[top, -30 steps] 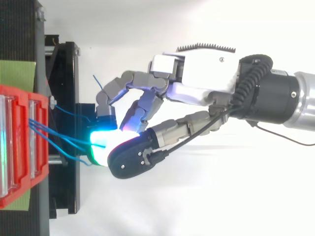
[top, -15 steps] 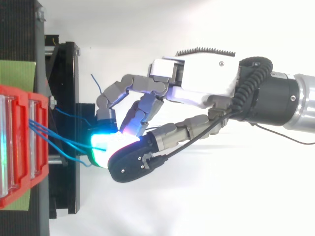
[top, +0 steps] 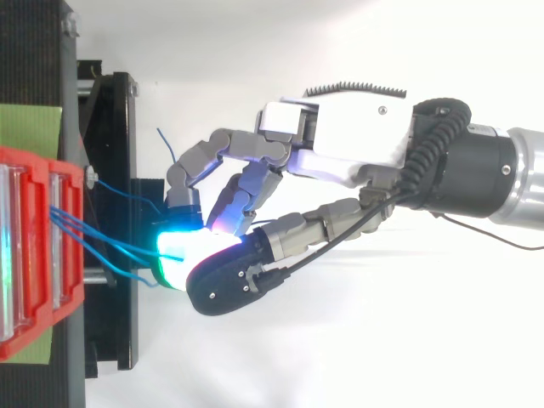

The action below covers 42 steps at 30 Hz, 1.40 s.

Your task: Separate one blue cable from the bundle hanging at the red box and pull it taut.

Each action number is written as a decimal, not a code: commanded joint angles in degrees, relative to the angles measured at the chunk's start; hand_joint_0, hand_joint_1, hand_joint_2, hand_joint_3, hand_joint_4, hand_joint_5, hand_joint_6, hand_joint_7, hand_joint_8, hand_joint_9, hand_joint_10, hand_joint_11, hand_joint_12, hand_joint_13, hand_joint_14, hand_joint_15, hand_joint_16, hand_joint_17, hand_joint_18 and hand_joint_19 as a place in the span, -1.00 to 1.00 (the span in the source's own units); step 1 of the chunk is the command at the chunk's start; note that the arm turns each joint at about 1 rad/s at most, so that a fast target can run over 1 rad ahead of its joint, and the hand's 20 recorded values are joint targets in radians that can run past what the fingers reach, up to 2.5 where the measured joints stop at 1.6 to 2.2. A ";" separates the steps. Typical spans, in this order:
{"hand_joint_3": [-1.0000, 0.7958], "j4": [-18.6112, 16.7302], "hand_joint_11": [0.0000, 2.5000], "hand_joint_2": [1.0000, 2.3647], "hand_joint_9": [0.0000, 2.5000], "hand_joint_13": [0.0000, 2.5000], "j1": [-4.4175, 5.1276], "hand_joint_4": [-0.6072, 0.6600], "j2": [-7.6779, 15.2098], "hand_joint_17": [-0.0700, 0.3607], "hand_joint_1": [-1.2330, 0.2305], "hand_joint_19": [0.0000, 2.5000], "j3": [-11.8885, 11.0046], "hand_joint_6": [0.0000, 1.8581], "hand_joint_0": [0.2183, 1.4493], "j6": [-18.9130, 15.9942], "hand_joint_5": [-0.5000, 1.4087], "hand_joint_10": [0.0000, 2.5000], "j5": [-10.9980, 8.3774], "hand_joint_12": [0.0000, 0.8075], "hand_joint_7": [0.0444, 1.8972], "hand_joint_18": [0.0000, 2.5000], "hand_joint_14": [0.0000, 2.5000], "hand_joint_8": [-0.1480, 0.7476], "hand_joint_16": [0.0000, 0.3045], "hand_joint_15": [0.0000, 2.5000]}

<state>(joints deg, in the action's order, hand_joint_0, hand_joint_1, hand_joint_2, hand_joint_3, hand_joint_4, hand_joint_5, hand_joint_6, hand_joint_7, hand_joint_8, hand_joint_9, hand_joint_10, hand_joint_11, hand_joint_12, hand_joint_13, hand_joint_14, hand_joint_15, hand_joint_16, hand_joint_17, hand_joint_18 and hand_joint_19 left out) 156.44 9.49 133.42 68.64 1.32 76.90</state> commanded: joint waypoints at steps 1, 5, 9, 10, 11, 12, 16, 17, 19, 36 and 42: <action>-0.17 0.00 -0.01 -0.97 -0.10 -0.18 0.00 -0.21 0.00 -0.20 -0.24 -0.53 0.00 0.03 -0.18 0.00 -0.71 -0.98 0.00 -0.12 0.17 -0.46 -0.98 -0.03 -0.70 -0.40; -0.17 0.00 -0.01 -0.97 -0.10 -0.18 0.00 -0.21 0.00 -0.20 -0.24 -0.53 0.00 0.03 -0.18 0.00 -0.71 -0.98 0.00 -0.12 0.15 -0.46 -0.98 -0.03 -0.70 -0.39; -0.16 0.00 -0.01 -0.97 -0.10 -0.18 0.00 -0.21 0.00 -0.20 -0.24 -0.53 0.09 0.03 -0.18 0.00 -0.71 -0.98 0.00 -0.12 0.17 -0.46 -0.98 -0.02 -0.70 -0.39; -0.16 0.00 -0.01 -0.97 -0.10 -0.18 0.00 -0.21 0.00 -0.20 -0.24 -0.53 0.09 0.03 -0.18 0.00 -0.71 -0.98 0.00 -0.13 0.16 -0.46 -0.98 -0.02 -0.70 -0.39; -0.15 0.00 -0.01 -0.97 -0.09 -0.18 0.00 -0.21 0.00 -0.20 -0.24 -0.52 0.09 0.03 -0.18 0.00 -0.71 -0.98 0.00 -0.11 0.17 -0.46 -0.98 -0.02 -0.70 -0.39; -0.14 0.00 0.00 -0.97 -0.09 -0.18 0.00 -0.21 0.00 -0.20 -0.24 -0.53 0.09 0.03 -0.19 0.00 -0.71 -0.98 0.00 -0.12 0.17 -0.46 -0.98 -0.02 -0.70 -0.38; -0.12 0.00 0.00 -0.97 -0.09 -0.17 0.00 -0.21 0.00 -0.20 -0.24 -0.53 0.09 0.04 -0.20 0.00 -0.71 -0.98 0.00 -0.12 0.17 -0.46 -0.98 -0.02 -0.70 -0.39; -0.11 0.00 -0.01 -0.97 -0.09 -0.17 0.00 -0.21 0.00 -0.20 -0.24 -0.53 0.09 0.04 -0.20 0.00 -0.70 -0.98 0.00 -0.12 0.18 -0.46 -0.98 -0.02 -0.70 -0.39; -0.12 0.00 0.01 -0.97 -0.09 -0.18 0.00 -0.21 0.00 -0.20 -0.24 -0.53 0.09 0.04 -0.20 0.00 -0.70 -0.98 0.00 -0.12 0.17 -0.46 -0.98 -0.02 -0.70 -0.40; -0.12 0.00 0.00 -0.97 -0.08 -0.18 0.00 -0.20 0.00 -0.20 -0.24 -0.53 0.18 0.03 -0.20 0.00 -0.70 -0.98 0.00 -0.11 0.18 -0.46 -0.98 -0.02 -0.70 -0.39; -0.12 0.00 0.00 -0.97 -0.08 -0.18 0.00 -0.20 0.00 -0.20 -0.24 -0.53 0.18 0.03 -0.20 0.00 -0.70 -0.98 0.00 -0.12 0.17 -0.46 -0.98 -0.02 -0.70 -0.39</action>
<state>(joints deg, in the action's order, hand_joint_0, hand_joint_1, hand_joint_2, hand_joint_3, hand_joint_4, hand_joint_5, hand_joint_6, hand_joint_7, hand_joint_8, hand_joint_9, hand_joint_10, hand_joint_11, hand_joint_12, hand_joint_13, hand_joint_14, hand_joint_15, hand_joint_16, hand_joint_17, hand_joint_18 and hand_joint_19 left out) 156.44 9.49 133.42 68.81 1.32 76.90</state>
